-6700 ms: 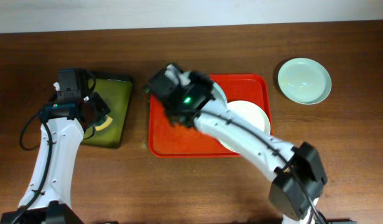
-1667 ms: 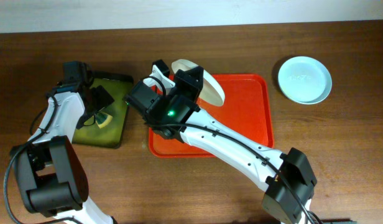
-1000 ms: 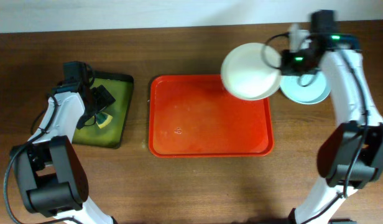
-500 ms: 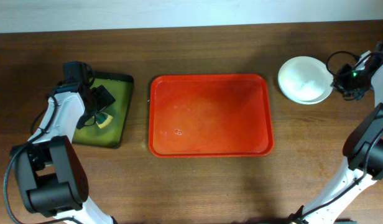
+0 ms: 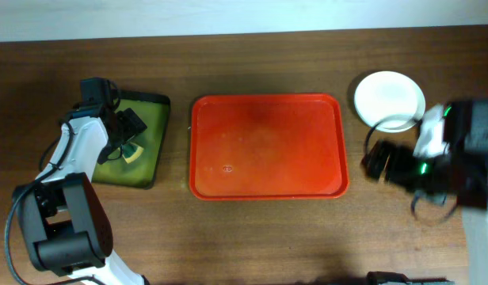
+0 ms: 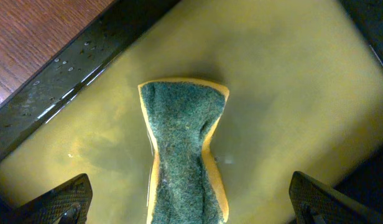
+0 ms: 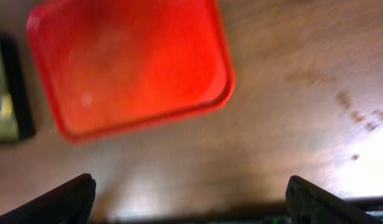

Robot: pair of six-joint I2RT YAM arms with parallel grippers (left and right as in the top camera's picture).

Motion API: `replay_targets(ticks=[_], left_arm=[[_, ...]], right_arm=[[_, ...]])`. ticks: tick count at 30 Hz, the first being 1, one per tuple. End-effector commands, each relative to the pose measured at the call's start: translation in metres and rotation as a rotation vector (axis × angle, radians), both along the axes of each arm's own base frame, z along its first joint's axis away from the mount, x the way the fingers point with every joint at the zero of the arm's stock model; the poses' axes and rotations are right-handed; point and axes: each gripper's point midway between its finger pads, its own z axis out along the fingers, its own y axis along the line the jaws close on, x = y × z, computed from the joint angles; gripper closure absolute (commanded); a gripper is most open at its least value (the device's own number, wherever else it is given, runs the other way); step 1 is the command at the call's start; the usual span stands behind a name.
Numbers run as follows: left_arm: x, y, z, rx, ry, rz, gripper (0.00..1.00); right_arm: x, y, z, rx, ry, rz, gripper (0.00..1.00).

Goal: Clean dirty plates on tray and stack at the side

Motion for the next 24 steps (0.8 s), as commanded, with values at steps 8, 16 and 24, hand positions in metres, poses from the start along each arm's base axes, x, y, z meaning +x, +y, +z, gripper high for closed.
replay_targets(ticks=[8, 16, 24], left_arm=[[0.002, 0.002, 0.001, -0.007, -0.004, 0.003, 0.01], [0.002, 0.002, 0.001, -0.007, -0.005, 0.003, 0.01], [0.002, 0.002, 0.001, -0.007, -0.005, 0.003, 0.0]], right_arm=[[-0.025, 0.001, -0.019, -0.069, -0.013, 0.059, 0.02], [-0.032, 0.041, -0.009, -0.088, -1.016, 0.293, 0.02], [0.023, 0.017, -0.036, -0.233, -1.342, 0.147, 0.02]])
